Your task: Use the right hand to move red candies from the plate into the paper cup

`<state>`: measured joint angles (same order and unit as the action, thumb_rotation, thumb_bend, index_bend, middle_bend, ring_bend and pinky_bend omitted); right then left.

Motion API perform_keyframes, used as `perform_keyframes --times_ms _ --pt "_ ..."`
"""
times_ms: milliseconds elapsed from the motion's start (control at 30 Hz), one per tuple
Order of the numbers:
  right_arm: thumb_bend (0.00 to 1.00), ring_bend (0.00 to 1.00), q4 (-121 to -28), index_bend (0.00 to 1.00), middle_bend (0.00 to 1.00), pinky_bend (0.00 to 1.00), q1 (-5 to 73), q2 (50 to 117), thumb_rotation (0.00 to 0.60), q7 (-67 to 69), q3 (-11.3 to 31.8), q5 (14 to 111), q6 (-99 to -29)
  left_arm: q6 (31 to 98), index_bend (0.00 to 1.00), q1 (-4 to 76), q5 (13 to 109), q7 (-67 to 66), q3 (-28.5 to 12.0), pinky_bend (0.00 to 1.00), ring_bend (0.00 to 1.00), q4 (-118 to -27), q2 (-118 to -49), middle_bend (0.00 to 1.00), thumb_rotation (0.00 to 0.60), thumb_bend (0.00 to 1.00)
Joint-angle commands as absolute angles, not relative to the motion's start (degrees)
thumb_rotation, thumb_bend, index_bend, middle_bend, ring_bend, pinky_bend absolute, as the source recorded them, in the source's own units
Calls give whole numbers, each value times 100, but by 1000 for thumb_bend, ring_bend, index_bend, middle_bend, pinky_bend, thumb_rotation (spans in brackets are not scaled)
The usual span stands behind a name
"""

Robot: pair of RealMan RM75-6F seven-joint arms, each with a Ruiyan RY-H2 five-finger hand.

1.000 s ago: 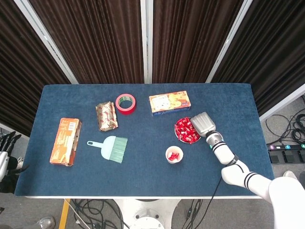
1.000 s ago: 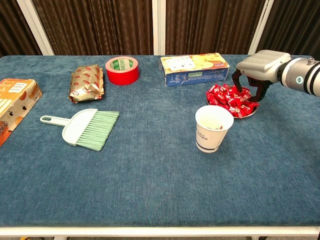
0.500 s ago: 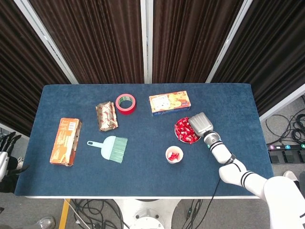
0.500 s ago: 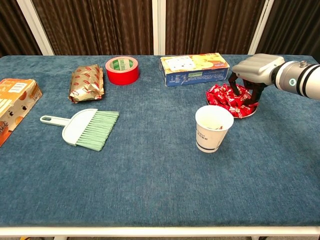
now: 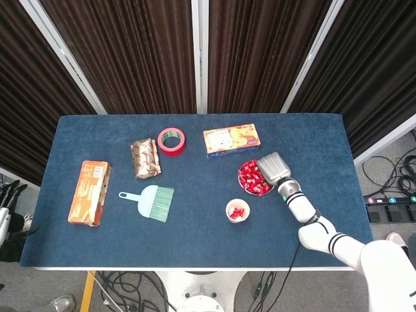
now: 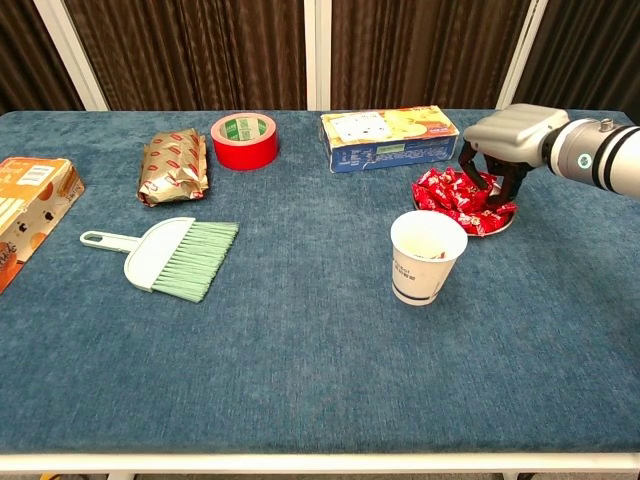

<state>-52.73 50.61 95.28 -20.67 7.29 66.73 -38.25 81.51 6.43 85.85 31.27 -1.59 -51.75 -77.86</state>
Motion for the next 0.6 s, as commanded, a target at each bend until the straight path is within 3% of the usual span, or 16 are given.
perform_keyframes --times_ms 33,367,600 --pt "234 1000 -5613 631 1000 911 5025 9321 600 -2077 802 6736 -4060 8162 144 655 8599 3114 -162 191 54 -5201 -7773 136 555 92" --pt "240 1000 -7470 632 1000 912 4802 8310 600 -2427 961 6987 -4985 8243 144 678 8636 2937 -180 191 54 -5432 -7690 137 552 92" --pt "240 1000 -8827 632 1000 912 4615 7824 600 -2669 766 7450 -5429 8294 144 652 8623 2753 -187 191 54 -5647 -7626 137 550 91"
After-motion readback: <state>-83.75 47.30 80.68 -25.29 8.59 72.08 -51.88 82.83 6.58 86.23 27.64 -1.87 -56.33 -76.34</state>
